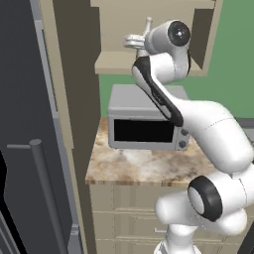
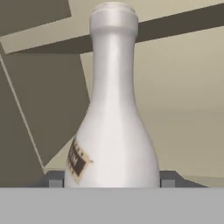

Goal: There is a bowl on the dining counter. Grab a lemon wedge from the fridge and place it in the bowl. Then get the liquor bottle and glass cup from the cabinet and place them next to the bowl.

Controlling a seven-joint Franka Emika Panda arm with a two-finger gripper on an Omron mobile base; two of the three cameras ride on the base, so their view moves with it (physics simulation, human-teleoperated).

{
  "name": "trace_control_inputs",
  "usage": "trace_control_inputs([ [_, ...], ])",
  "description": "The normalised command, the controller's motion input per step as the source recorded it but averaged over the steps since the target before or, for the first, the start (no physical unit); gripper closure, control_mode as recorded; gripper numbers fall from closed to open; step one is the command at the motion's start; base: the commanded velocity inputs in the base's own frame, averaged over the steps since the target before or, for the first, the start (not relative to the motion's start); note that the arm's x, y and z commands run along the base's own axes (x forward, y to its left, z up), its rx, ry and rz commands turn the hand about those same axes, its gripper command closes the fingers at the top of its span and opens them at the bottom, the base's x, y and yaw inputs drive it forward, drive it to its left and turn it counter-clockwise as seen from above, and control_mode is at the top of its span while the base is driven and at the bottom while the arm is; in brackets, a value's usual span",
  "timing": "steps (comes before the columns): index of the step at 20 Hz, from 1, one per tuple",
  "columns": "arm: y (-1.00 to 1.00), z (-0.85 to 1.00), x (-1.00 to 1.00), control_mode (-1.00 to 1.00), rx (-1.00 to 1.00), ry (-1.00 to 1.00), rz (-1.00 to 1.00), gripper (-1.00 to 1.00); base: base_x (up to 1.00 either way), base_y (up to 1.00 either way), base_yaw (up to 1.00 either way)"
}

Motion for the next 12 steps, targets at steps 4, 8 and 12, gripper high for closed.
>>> trace_control_inputs([
  [4,0.00,0.00,-1.00,-1.00,0.00,-0.01,0.25,1.00,0.00,0.00,0.00],
  [8,0.00,0.00,-1.00,-1.00,-0.04,0.00,0.21,1.00,0.00,0.00,0.00],
  [12,0.00,-0.09,-0.95,-1.00,-0.13,0.01,0.14,1.00,0.00,0.00,0.00],
])
